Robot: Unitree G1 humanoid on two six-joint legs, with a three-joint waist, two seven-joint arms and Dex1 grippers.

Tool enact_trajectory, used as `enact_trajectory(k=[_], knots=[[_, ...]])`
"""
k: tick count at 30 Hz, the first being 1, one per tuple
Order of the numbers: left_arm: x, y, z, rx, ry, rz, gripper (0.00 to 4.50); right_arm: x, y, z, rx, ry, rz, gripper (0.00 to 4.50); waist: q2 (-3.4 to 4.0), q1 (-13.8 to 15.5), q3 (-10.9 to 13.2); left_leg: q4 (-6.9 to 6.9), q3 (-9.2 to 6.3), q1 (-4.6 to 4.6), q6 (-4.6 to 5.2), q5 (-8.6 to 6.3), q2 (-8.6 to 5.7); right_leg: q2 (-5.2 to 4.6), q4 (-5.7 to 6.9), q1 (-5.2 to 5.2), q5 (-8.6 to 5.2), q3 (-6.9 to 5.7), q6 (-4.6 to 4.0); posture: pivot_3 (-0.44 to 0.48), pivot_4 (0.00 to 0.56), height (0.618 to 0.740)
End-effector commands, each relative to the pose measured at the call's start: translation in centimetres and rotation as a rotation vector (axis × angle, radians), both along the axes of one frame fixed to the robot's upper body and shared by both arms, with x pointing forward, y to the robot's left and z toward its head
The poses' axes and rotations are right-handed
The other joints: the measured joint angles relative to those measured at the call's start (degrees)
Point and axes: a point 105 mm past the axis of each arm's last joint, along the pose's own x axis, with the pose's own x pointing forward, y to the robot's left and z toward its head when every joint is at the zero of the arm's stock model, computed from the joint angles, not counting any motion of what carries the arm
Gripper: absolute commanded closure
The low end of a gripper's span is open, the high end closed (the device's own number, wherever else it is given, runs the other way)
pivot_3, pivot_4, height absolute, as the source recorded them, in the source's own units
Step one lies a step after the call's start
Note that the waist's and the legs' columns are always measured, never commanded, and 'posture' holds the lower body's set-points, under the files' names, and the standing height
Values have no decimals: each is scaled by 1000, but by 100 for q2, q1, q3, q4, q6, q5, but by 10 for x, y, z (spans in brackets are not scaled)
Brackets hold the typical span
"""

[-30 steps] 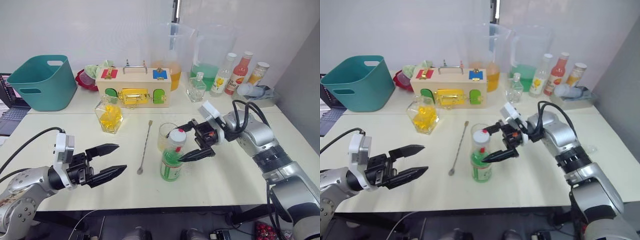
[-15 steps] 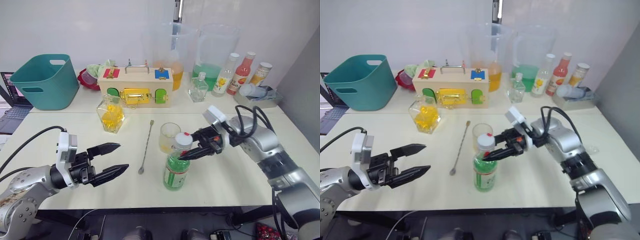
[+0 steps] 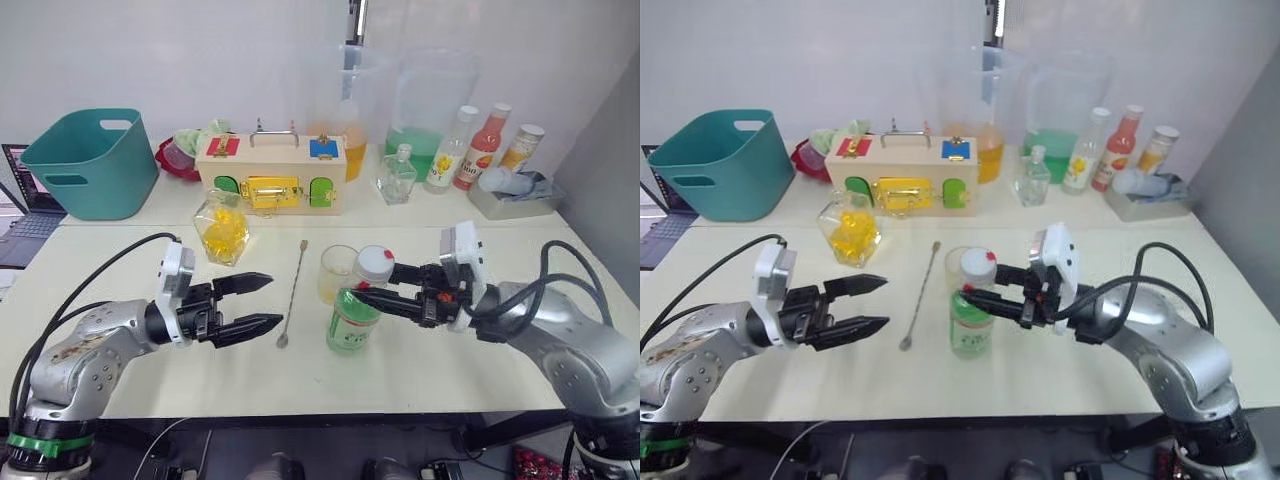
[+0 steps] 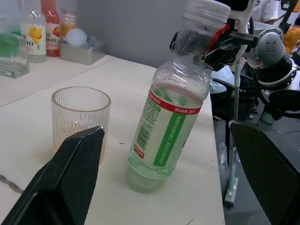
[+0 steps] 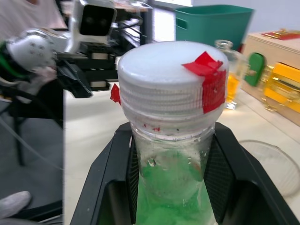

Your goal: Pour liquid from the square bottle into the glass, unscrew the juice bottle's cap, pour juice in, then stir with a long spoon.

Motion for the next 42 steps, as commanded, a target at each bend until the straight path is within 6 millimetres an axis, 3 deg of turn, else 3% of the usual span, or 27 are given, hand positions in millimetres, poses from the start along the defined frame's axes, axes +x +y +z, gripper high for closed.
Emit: enact_trajectory(k=[1,8,17,19,21,25,29,35,38,42], knots=[[5,-9,7,5,-33,-81,0,-2,-6,9,82,-42,-265,3162,0,18,0,-1,0,-5,-1,1,0,-1,0,-2,0,0,0,0,150,733],[12,-15,5,19,-19,-145,0,-3,-10,-10,160,56,-513,3166,-2,-52,-1,1,3,-20,-3,6,-3,9,16,-22,-4,5,2,0,150,733],[12,-12,4,33,-19,-159,0,-12,0,-28,161,149,-486,3187,-6,-58,-5,3,-1,-17,-1,7,-3,14,16,-16,-11,6,8,0,150,733],[11,-9,3,34,-23,-145,0,-12,1,-29,161,156,-463,2123,-6,-62,-5,3,-1,-17,0,7,-3,14,17,-16,-12,6,7,0,150,733],[11,-8,3,35,-25,-137,0,-12,2,-29,161,158,-454,1592,-7,-70,-5,2,-3,-15,1,8,-2,16,17,-15,-12,6,7,0,150,733],[11,-8,3,34,-25,-135,0,-12,2,-29,160,160,-452,56,-7,-66,-5,3,-3,-15,7,12,-2,16,17,-15,-12,6,6,0,150,733],[3,0,-1,20,-37,-58,0,7,-12,-5,128,126,-314,56,-7,-129,-4,6,2,-15,12,11,-4,14,13,-16,-10,22,6,0,150,733],[-3,5,-1,16,-53,-6,0,2,-30,-1,-71,98,-73,56,-5,-47,-3,7,-14,-15,54,24,-1,14,9,-5,-14,2,2,0,150,733],[-6,10,1,15,-69,40,0,10,-52,11,-171,32,92,56,-3,-61,-1,15,-10,-15,67,19,-3,13,0,3,-12,5,5,0,150,733],[-10,12,1,9,-76,78,0,17,-54,14,-208,2,252,56,-5,-69,-3,15,-11,-11,74,20,1,15,-27,14,-8,2,10,0,150,733]])
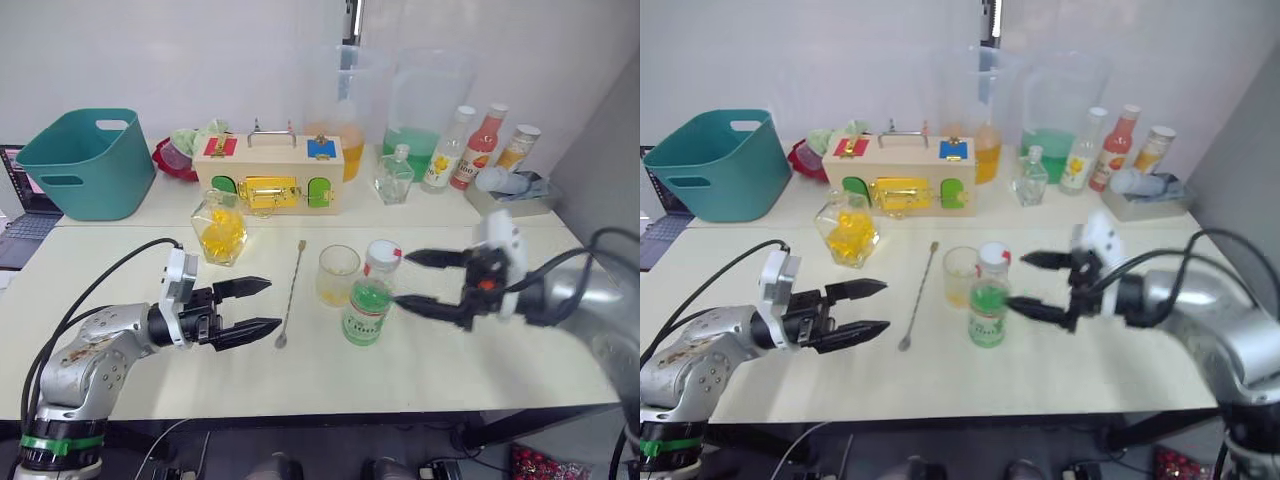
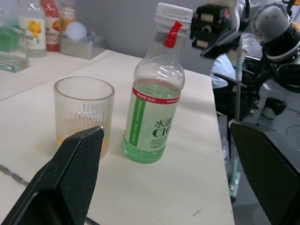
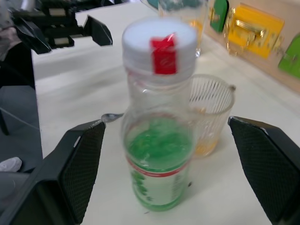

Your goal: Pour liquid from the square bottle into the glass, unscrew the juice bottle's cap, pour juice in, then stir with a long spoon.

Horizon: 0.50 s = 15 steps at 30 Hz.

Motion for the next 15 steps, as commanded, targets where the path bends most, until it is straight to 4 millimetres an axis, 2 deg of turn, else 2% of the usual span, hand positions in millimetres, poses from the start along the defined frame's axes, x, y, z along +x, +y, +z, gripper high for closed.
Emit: enact_trajectory(k=[1,9,15], knots=[[-8,-1,13,-15,-61,16,0,1,4,-1,-30,-36,174,56,-1,-2,-1,-1,-2,0,-1,0,1,0,1,0,0,0,-1,0,150,733],[-18,4,16,-9,-74,81,0,32,14,-8,-27,-33,336,56,0,13,0,-1,2,-1,-1,0,-1,-7,2,1,5,-3,0,0,150,733],[-21,5,17,-8,-74,95,0,35,19,-10,-18,-16,384,56,1,13,0,-1,2,-1,-21,-11,-3,-11,1,3,6,-4,1,0,150,733]])
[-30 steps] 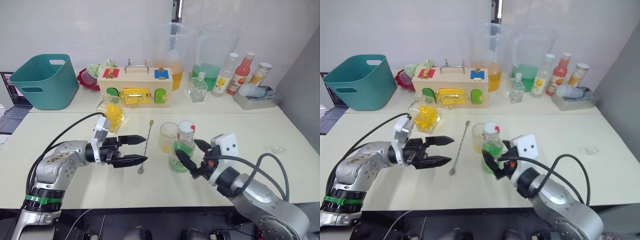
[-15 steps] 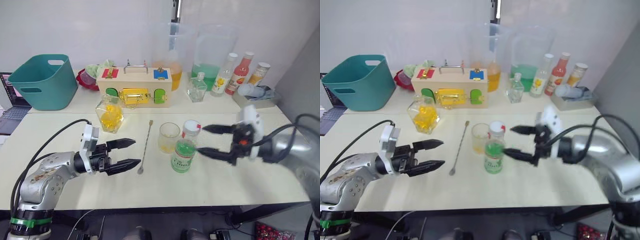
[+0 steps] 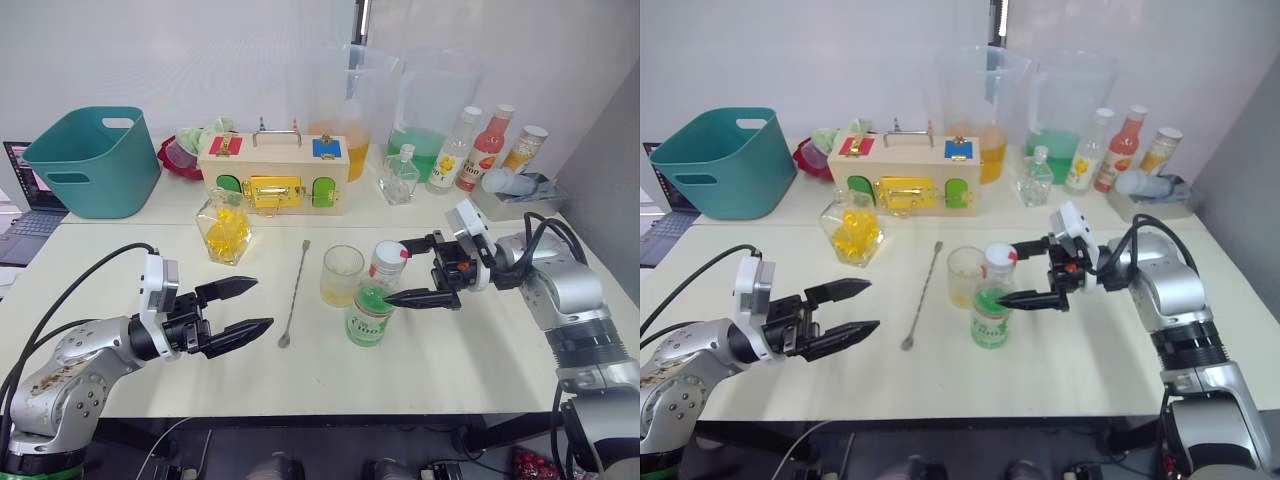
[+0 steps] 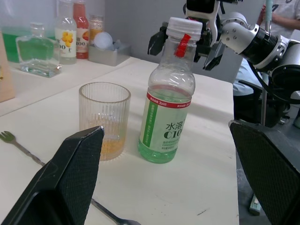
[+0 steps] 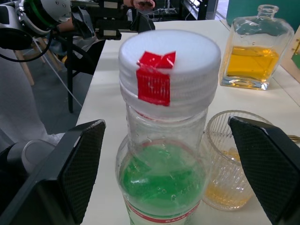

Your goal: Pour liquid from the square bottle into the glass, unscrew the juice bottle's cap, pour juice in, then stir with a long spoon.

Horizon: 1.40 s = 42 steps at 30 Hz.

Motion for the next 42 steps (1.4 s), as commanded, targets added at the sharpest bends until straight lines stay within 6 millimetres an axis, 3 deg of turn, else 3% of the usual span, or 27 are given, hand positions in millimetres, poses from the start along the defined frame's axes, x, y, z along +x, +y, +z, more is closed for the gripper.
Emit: enact_trajectory(k=[1,3,11,13,20,24,28,35,42], knots=[[-7,-1,10,4,-36,0,0,-3,5,11,26,-11,65,56,0,-20,0,0,0,0,-1,0,0,0,1,-1,0,0,0,0,150,733],[-8,-1,10,6,-37,8,0,-2,9,11,41,4,82,287,0,-40,0,-2,0,0,-5,2,1,2,1,-4,3,0,-4,0,150,733],[-8,-4,11,6,-34,1,0,-2,14,8,88,30,77,2910,0,-52,0,-2,0,1,-28,-8,0,1,9,-5,5,0,-7,0,150,733],[-8,-5,12,5,-34,-5,0,-3,17,6,94,30,74,3354,1,-55,0,-2,-1,1,-29,-8,0,1,11,-6,5,-1,-7,0,150,733],[-5,-7,14,3,-34,-18,0,-20,20,16,139,44,75,3402,1,-65,0,-3,0,1,-31,-7,1,2,16,-9,5,-1,-7,0,150,733],[-1,-10,12,0,-22,-51,0,-44,33,36,202,-5,36,3402,2,-28,1,-3,0,1,-33,-8,0,1,18,-11,5,-1,-7,0,150,733],[2,-12,11,-3,-16,-77,0,-55,43,40,220,-25,-37,3402,2,-10,1,-3,0,1,-38,-10,1,0,18,-12,5,2,-7,0,150,733],[8,-17,13,-4,-9,-139,0,-64,51,19,215,19,-202,3403,1,15,1,-3,1,0,-40,-11,-1,0,18,-12,4,1,-7,0,150,733],[9,-19,14,7,-17,-173,0,-56,54,0,201,-3,-314,3403,1,-11,0,-4,6,1,-39,-8,-1,6,24,-14,3,2,-5,0,150,733]])
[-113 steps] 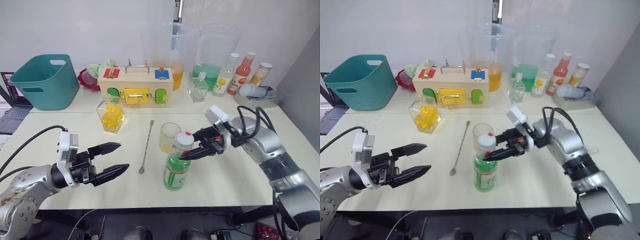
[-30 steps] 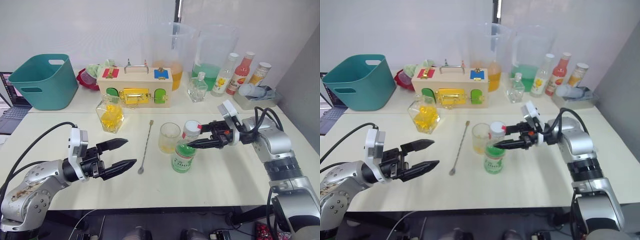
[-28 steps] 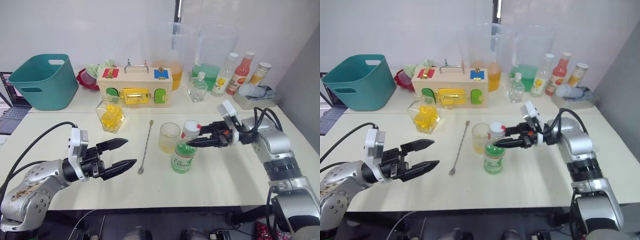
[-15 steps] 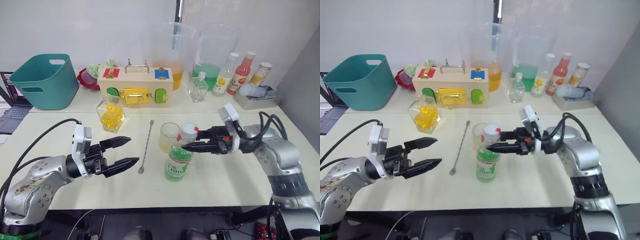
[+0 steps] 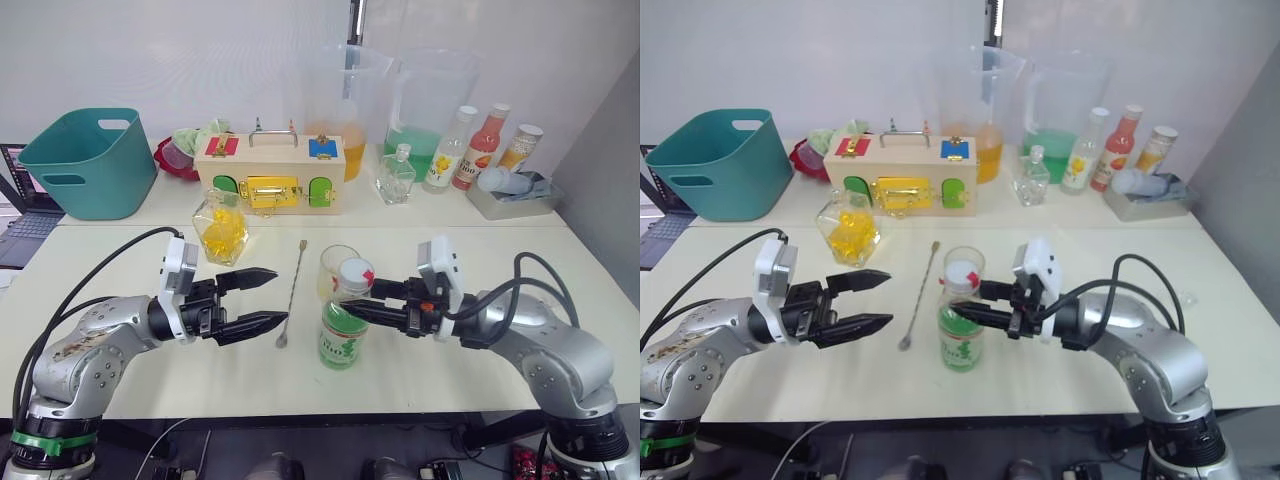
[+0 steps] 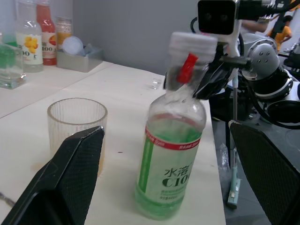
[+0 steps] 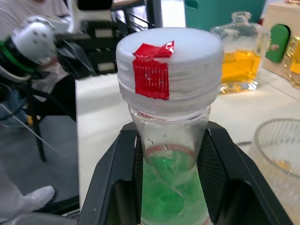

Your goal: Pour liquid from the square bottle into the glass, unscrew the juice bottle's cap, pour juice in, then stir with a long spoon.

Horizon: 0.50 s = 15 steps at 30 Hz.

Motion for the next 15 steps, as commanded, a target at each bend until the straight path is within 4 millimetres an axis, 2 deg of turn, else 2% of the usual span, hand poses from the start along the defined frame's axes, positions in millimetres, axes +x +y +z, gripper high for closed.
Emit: enact_trajectory(k=[1,4,6,9,12,13,15], knots=[[-1,0,7,11,-48,-12,0,-3,2,10,21,-74,-14,3403,0,0,0,0,0,0,0,0,0,1,1,0,0,0,0,0,150,733],[0,1,7,22,-66,-7,0,-8,4,2,-1,-41,29,3403,0,3,0,1,-1,1,-2,2,0,2,0,3,0,0,1,0,150,733],[-1,2,4,45,-59,-8,0,-9,4,1,-7,-38,37,2354,-1,2,0,2,-1,2,-2,2,0,1,0,3,0,0,1,0,150,733],[-1,2,-4,99,-88,29,0,-10,2,2,-7,-42,60,1338,-1,-1,0,1,-2,3,-2,2,0,2,1,2,-1,1,0,0,150,733],[5,3,-2,89,-126,81,0,-6,-6,5,-4,-35,50,275,-1,11,0,1,-2,3,-1,2,0,1,-1,3,-1,0,0,0,150,733],[8,2,2,63,-131,104,0,-3,-12,6,-2,-26,42,42,-1,22,0,1,-3,2,-1,2,0,1,-2,4,-1,0,0,0,150,733],[12,1,6,52,-134,122,0,-2,-25,8,-16,-11,52,42,-2,50,0,3,-6,2,-2,1,0,0,-6,9,0,-2,0,0,150,733]])
